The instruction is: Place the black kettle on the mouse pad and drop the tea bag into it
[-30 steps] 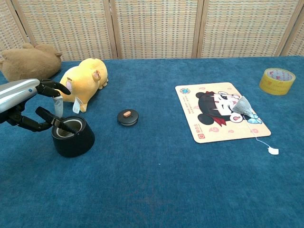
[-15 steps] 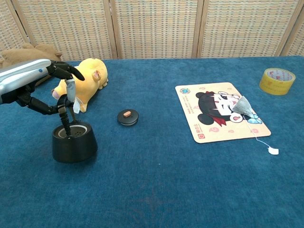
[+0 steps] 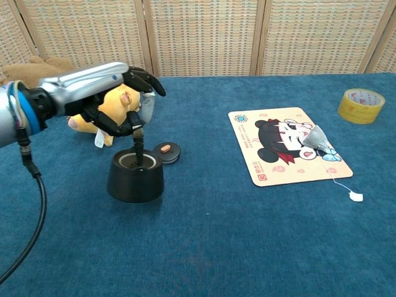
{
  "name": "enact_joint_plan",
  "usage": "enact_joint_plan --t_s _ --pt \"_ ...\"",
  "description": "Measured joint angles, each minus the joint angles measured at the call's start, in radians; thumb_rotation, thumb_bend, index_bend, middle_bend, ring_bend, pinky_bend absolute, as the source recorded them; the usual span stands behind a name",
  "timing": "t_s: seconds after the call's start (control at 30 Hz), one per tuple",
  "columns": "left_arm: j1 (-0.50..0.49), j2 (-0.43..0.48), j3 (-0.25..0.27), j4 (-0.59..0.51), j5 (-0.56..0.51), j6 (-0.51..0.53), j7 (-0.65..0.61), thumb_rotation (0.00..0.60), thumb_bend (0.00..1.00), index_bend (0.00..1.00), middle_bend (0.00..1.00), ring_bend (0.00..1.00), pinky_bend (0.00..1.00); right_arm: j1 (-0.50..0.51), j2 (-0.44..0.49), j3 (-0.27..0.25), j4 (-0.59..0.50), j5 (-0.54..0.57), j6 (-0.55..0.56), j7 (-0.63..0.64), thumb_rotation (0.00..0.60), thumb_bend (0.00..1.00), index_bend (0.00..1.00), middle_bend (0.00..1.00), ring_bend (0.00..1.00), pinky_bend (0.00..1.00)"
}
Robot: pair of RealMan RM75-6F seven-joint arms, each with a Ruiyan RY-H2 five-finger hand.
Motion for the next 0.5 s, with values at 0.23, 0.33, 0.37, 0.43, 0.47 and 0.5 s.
enact_joint_plan --t_s 0.23,0.33,0.37,0.43,0.47,0.5 --pt "-0.101 -0.071 -0.032 0.06 -0.034 -0.081 0.028 0.6 0.64 0.76 0.22 0.1 0.0 -0.003 0.002 -0.005 -0.007 -0.004 0.002 -0.003 0.6 0.18 0.11 0.15 0.04 0.11" --pt "-0.143 -0.099 -0.046 0.08 -0.054 -0.111 0.047 0.6 0.65 0.76 0.22 0.1 0.0 -0.004 0.002 -0.006 -0.007 -0.004 0.001 -0.003 0.6 0.18 0.11 0.15 0.04 0.11" --pt "-0.159 -0.11 -0.051 0.088 -0.062 -0.122 0.056 0.6 0.65 0.76 0.22 0.1 0.0 -0.004 0.002 -0.006 -0.007 -0.005 0.002 -0.003 0.6 0.18 0.11 0.15 0.04 0.11" --pt "-0.184 -0.126 -0.059 0.102 -0.073 -0.138 0.071 0.6 0.65 0.76 0.22 0.1 0.0 -0.004 0.003 -0.007 -0.007 -0.007 0.003 -0.002 0.6 0.18 0.11 0.15 0.04 0.11" --pt "-0.2 -0.137 -0.064 0.11 -0.079 -0.146 0.081 0.6 0.65 0.76 0.22 0.1 0.0 -0.004 0.003 -0.007 -0.007 -0.008 0.003 -0.002 0.6 0.18 0.11 0.15 0.04 0.11" --pt "-0.211 -0.145 -0.067 0.118 -0.083 -0.152 0.088 0.6 0.64 0.76 0.22 0.1 0.0 -0.004 0.003 -0.008 -0.006 -0.009 0.003 -0.002 0.6 0.18 0.11 0.15 0.04 0.11"
